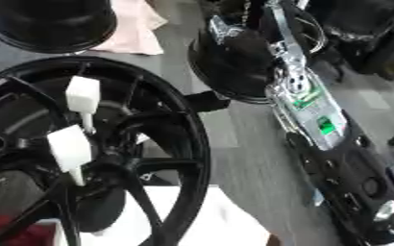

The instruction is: Pull the pin out of the wheel hub.

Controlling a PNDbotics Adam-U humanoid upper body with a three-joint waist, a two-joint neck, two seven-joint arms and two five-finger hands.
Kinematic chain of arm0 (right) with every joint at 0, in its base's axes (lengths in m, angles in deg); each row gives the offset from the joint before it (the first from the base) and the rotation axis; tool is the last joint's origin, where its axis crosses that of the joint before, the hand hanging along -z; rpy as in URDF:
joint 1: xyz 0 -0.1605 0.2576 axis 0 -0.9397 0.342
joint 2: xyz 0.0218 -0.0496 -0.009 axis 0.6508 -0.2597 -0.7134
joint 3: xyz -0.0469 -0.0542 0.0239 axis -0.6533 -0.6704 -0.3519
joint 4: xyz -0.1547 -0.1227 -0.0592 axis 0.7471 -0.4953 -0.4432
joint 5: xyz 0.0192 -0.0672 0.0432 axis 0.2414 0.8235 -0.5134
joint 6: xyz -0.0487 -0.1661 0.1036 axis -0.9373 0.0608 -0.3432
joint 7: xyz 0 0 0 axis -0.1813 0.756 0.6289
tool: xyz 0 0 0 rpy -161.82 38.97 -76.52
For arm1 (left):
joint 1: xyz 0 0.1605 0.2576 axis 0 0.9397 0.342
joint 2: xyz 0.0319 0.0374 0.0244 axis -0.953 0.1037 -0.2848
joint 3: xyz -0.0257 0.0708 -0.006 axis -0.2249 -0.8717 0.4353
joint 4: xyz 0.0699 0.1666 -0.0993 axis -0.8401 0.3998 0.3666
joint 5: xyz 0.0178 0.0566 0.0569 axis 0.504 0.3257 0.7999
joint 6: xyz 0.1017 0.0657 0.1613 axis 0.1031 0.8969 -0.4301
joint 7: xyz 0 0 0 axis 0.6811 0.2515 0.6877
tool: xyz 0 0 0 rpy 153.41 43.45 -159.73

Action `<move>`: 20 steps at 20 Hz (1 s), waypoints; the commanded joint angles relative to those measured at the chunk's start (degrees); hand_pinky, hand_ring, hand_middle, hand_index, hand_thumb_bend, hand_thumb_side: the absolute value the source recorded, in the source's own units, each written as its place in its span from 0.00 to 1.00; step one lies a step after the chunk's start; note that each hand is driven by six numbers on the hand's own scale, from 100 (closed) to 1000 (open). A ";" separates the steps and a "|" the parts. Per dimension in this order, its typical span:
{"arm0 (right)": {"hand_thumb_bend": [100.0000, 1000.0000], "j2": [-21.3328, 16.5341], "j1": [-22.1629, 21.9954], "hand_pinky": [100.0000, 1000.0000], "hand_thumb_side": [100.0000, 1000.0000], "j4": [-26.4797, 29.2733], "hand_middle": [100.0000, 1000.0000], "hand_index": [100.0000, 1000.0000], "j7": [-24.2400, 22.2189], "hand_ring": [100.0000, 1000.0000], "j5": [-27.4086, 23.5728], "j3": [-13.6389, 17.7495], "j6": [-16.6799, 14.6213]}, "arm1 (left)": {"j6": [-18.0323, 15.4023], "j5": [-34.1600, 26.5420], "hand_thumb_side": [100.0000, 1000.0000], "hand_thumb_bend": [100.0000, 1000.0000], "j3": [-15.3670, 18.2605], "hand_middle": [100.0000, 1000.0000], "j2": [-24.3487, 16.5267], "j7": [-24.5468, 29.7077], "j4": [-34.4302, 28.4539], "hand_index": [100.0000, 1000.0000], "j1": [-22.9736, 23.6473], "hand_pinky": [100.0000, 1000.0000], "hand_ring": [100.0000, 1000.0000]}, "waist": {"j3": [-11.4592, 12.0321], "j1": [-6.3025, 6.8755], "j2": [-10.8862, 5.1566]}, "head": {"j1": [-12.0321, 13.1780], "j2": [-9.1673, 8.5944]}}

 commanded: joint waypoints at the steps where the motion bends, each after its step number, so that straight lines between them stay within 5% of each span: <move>1: 0.24 -1.41 0.65 0.68 0.06 1.05 0.51 0.58 0.29 0.62 0.41 0.90 0.13 | -0.26 -0.29 0.63 0.19 0.53 0.67 -1.13 -0.54 -0.84 0.84 -0.22 0.82 0.71 | 0.05 0.67 -1.47 | -0.21 -1.03; 20: 0.24 -1.67 1.09 0.68 0.05 0.83 0.50 0.58 0.43 0.61 0.36 0.93 0.25 | -0.53 -0.40 0.62 0.20 0.54 0.66 -0.95 -2.15 -0.84 0.83 0.17 0.82 0.70 | -0.17 0.45 -1.21 | 0.05 -0.98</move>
